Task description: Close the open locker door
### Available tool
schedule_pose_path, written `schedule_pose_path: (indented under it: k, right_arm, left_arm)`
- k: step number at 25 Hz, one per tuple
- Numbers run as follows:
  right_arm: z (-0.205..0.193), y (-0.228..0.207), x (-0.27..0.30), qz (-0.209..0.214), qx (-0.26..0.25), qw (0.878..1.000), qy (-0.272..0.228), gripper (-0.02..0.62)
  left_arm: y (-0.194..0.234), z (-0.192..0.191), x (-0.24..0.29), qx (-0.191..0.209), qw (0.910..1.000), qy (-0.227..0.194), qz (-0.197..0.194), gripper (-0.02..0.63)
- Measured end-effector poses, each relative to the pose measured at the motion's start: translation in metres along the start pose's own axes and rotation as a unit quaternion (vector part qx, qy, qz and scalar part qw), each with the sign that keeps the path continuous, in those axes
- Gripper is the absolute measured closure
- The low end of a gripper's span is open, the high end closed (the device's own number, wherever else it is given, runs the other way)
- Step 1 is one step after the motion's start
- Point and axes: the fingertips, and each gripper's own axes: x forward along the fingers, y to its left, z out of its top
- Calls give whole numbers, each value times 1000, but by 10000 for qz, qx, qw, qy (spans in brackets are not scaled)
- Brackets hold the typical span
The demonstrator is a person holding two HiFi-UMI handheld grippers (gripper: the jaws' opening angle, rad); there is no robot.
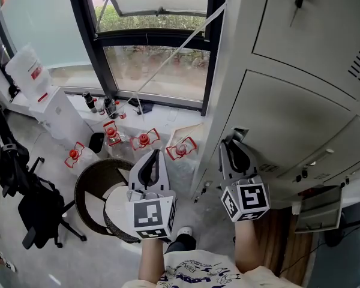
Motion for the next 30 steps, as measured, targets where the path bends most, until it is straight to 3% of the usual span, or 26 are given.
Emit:
schedule_pose_path:
  k: [7,28,30]
  right_arm:
    - [10,-2,-8,-173,3,9997,-192,541]
    - [27,6,-80,-81,-48,9991,-410,541]
    - [30,6,-88,-128,-38,9989,-455,582]
  left_arm:
    - [-5,3,-10,25,10000,-33,-4,603]
    - [-31,17,-70,96,9996,-196,173,603]
    - [-33,18,-78,95,9995,-207,199,603]
